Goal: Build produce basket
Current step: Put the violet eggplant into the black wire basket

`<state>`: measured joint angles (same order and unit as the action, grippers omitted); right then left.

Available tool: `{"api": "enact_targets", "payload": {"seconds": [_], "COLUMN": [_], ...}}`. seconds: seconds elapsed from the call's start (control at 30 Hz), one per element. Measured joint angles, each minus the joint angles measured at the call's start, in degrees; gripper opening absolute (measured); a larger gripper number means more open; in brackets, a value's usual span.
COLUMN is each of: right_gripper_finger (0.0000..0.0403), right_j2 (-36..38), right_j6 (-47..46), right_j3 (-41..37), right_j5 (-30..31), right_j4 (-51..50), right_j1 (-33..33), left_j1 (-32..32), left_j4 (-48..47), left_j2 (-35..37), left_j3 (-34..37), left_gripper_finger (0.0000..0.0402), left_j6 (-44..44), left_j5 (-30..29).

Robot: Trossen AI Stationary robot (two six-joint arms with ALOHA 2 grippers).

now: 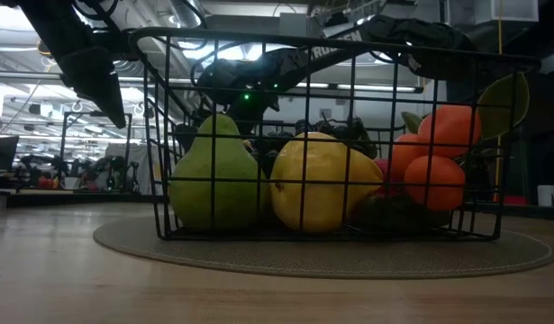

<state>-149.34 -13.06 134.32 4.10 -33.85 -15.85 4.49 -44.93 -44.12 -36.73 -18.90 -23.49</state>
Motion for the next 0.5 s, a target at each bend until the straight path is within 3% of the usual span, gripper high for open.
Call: {"api": "enact_targets", "payload": {"seconds": [0.27, 0.5], "right_gripper_finger": [0.0202, 0.0202], "right_j2": [0.0, 0.1], "right_j6": [-5.7, -8.4], "right_j3": [0.0, 0.1], "right_j5": [9.1, 7.8], "right_j4": [-7.0, -8.5], "right_j1": [-1.3, -1.9], "left_j1": [0.0, 0.0], "left_j4": [0.0, 0.0], "left_j2": [0.0, 0.0], "left_j3": [0.0, 0.0], "left_gripper_finger": [0.0041, 0.0041], "left_j6": [0.0, 0.0], "left_j5": [0.0, 0.0]}}
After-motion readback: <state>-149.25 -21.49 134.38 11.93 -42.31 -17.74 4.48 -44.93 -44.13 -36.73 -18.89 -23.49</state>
